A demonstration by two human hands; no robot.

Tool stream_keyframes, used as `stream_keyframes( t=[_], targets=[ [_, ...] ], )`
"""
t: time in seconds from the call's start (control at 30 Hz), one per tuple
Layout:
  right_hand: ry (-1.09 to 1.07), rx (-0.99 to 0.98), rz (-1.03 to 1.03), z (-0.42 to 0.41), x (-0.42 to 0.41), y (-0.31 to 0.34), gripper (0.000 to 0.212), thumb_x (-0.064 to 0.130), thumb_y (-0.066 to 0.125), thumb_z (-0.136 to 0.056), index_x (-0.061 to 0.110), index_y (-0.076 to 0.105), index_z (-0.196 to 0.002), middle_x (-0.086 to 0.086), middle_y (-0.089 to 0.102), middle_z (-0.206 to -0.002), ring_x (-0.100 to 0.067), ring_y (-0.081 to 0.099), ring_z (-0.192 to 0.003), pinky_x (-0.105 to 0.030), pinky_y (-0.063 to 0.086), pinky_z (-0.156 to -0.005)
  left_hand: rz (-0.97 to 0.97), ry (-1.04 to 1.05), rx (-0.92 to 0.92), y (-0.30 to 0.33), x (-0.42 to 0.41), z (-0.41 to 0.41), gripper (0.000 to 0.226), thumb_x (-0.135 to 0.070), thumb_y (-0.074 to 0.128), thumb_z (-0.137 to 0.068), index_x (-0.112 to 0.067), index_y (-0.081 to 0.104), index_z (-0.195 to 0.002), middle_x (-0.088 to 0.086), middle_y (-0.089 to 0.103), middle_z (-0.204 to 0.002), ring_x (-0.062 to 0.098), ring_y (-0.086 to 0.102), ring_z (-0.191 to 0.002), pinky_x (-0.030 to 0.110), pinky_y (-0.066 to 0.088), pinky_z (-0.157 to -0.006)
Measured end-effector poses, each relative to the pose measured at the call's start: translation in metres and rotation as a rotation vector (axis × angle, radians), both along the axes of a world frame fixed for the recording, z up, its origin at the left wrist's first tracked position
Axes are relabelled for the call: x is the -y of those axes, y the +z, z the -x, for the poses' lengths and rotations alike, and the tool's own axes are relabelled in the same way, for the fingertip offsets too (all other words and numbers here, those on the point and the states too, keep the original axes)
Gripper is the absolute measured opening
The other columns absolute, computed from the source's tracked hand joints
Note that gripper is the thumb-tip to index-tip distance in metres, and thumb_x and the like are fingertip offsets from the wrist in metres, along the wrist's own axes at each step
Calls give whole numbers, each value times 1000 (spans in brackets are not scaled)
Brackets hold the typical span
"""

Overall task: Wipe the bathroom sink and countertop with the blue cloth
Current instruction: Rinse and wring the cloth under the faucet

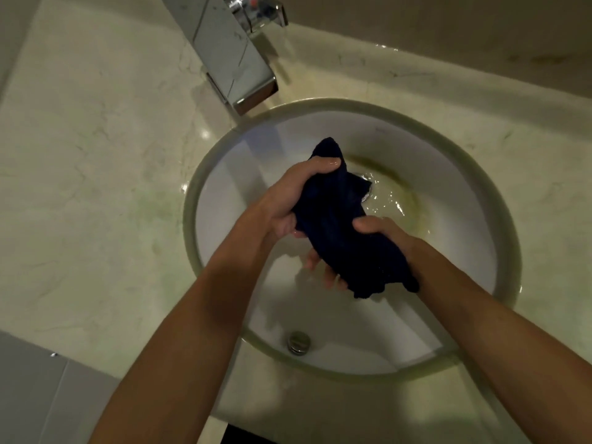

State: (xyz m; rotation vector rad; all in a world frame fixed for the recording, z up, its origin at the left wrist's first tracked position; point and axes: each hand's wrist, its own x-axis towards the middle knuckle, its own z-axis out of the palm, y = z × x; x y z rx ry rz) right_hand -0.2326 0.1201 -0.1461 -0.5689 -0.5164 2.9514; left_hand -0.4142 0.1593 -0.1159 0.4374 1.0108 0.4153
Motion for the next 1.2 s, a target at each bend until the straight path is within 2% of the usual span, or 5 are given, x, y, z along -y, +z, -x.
stream_keyframes(
  t=[0.23, 0.47, 0.93, 1.1, 1.2],
  targets=[
    [-171, 834, -314, 27, 5, 11, 14, 17, 71, -86, 8, 62, -90, -2, 58, -66, -19, 56, -54, -27, 46, -48, 13, 227, -234, -29, -15, -23, 32, -20, 76, -83, -4, 74, -109, 5, 66, -77, 17, 63, -63, 27, 53, -60],
    [-97, 1418, -966, 45, 14, -19, 30, 47, 68, -74, 27, 64, -96, 3, 70, -83, -21, 68, -75, -38, 57, -69, -139, 293, -685, -55, -15, -38, 8, -16, 71, -82, -16, 76, -76, 0, 72, -67, 21, 67, -64, 35, 59, -69],
    [-152, 98, 153, -29, 21, 21, 65, 28, 86, -67, 10, 61, -124, -10, 68, -96, -22, 71, -74, -24, 54, -49, -127, 129, 470, -10, 9, 18, 65, -9, 61, -87, 6, 35, -146, 22, 45, -143, 37, 50, -128, 49, 41, -111],
    [-155, -458, 249, 0, 22, 21, 38, 15, 58, -93, 3, 47, -127, -8, 69, -100, -11, 64, -63, -20, 40, -45, -282, 191, 465, -6, 26, -11, 107, -42, 79, -80, 7, 16, -150, 12, 70, -110, 19, 72, -87, 26, 59, -67],
    [-186, -578, 281, 14, 25, 20, 21, 14, 58, -92, 7, 49, -110, -8, 71, -92, -15, 50, -55, -20, 44, -46, -75, 358, 165, 5, 32, -25, 96, -54, 93, -42, -8, 59, -120, 12, 71, -79, 27, 68, -69, 35, 56, -60]
  ],
)
